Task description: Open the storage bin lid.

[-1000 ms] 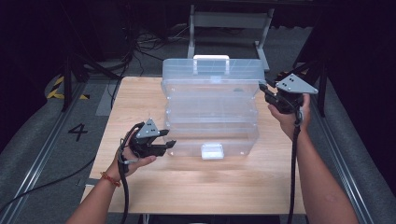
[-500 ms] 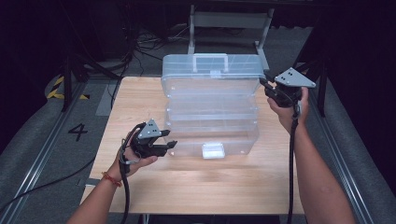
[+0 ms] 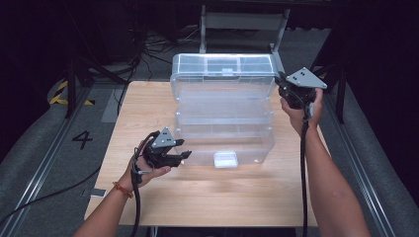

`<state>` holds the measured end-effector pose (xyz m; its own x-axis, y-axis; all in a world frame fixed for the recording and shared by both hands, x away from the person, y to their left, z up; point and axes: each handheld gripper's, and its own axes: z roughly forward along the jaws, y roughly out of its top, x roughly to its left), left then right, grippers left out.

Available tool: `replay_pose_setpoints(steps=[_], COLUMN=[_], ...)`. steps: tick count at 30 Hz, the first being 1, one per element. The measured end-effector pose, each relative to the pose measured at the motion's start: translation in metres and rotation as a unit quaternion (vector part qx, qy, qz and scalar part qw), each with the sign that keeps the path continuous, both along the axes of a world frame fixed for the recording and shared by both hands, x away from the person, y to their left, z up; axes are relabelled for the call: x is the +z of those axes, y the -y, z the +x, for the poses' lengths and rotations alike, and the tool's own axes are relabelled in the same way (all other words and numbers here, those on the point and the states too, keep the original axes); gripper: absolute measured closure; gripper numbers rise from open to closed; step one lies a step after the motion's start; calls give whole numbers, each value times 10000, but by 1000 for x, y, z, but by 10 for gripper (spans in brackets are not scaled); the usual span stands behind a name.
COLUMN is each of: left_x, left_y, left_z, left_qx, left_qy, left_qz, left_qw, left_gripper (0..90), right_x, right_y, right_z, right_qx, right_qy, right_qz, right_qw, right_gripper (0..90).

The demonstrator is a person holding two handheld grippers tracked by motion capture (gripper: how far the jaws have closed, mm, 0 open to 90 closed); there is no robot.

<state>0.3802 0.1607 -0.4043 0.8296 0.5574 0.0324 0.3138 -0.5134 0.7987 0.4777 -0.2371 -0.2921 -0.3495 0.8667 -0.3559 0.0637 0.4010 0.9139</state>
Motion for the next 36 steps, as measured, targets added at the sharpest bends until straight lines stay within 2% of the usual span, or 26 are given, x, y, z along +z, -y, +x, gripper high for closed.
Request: replay_pose_setpoints(steps=[4,10,13,15,19,21,24,27,29,30,36], left_x=[-2,-2,-2,-3,-4,-4,-3,-3,-5,-6,-7], left_y=[2,3,5,6,6,6,7,10,13,14,12], left_z=[0,2,3,4,4,4,4,4,5,4,4], left_qx=[7,-64,-125,-163,-170,-179,-215,-245,-280,-277,-316], left_qy=[-12,-50,-33,-48,-64,-42,-12,56,-32,66,36], left_qz=[-44,-12,100,68,-2,37,145,344,441,475,318], left_qw=[10000,10000,9999,9998,9998,9998,9997,9991,9986,9985,9990], left_gripper=[500,500,494,494,494,495,496,500,512,513,526], right_x=[-1,1,2,2,5,7,9,10,11,12,16], right_y=[-2,-3,-6,-7,-6,-7,-8,-7,-6,-7,-6], right_z=[5,11,15,18,27,31,37,42,46,48,58], right_qx=[-76,-111,-223,-220,-192,-188,-198,-201,-183,-182,-144], right_qy=[95,90,159,166,46,8,-45,-122,-181,-206,-360], right_qz=[-31,-70,-287,-259,-209,-237,-242,-193,-158,-173,-165], right_qw=[9999,9999,9992,9993,9996,9995,9995,9995,9995,9995,9991], right_gripper=[827,835,847,848,850,851,852,853,853,853,854])
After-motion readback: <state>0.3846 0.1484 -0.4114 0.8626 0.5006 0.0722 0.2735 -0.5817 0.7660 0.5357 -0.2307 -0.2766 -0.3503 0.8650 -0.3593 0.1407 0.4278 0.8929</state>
